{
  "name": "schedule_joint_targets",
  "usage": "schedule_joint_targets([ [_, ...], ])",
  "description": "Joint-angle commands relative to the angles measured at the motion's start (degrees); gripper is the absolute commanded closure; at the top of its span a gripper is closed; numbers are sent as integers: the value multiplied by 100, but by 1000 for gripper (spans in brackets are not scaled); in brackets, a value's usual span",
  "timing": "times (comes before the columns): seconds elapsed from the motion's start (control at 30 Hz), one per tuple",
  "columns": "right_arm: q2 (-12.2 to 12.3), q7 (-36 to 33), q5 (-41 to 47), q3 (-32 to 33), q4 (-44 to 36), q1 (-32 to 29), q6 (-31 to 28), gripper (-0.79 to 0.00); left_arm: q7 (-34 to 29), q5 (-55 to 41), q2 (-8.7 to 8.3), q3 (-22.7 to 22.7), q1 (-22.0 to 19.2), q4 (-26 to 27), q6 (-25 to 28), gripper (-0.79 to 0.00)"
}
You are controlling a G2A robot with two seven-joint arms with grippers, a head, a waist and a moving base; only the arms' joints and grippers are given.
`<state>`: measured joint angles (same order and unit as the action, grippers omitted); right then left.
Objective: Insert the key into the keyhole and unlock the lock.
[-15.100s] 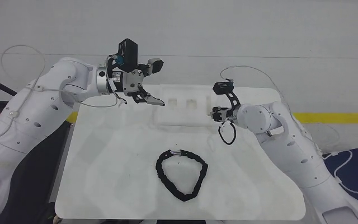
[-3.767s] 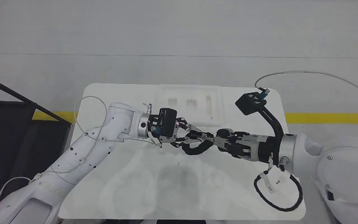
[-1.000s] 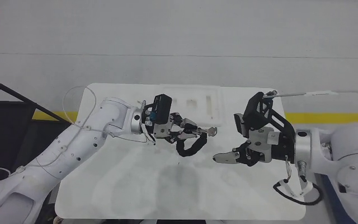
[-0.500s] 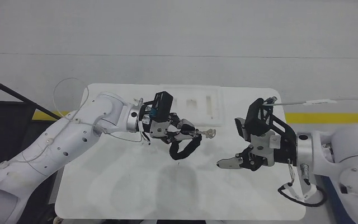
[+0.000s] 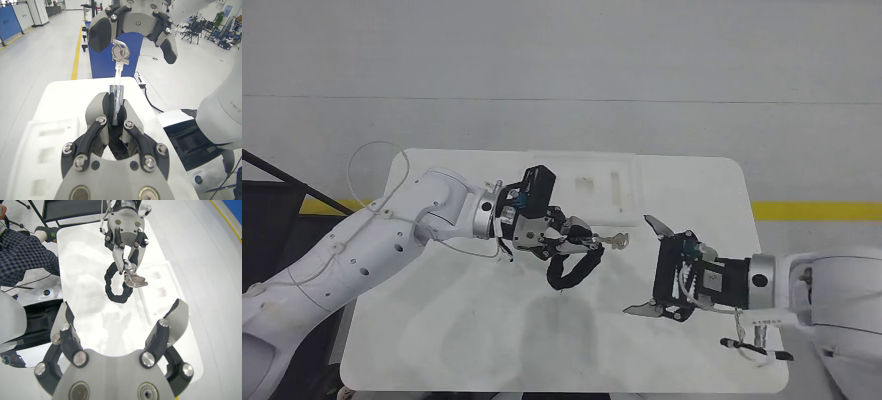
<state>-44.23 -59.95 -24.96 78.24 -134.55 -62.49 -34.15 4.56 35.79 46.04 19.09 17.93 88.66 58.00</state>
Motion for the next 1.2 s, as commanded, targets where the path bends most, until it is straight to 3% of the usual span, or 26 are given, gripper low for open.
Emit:
schedule_joint_targets([
  [0.0, -5, 233, -288, -17, -9, -67, -153, -785, -23, -52, 25, -50, -21, -42, 0, 0],
  [0.47, -29, 902, -1015, -329, -9, -134, -551, -785, -111, -330, 191, -220, -79, -328, 0, 0],
  [1.17, -50, 621, -947, -852, -9, 206, -379, -785, -254, -227, 285, -186, -116, -317, 0, 0],
])
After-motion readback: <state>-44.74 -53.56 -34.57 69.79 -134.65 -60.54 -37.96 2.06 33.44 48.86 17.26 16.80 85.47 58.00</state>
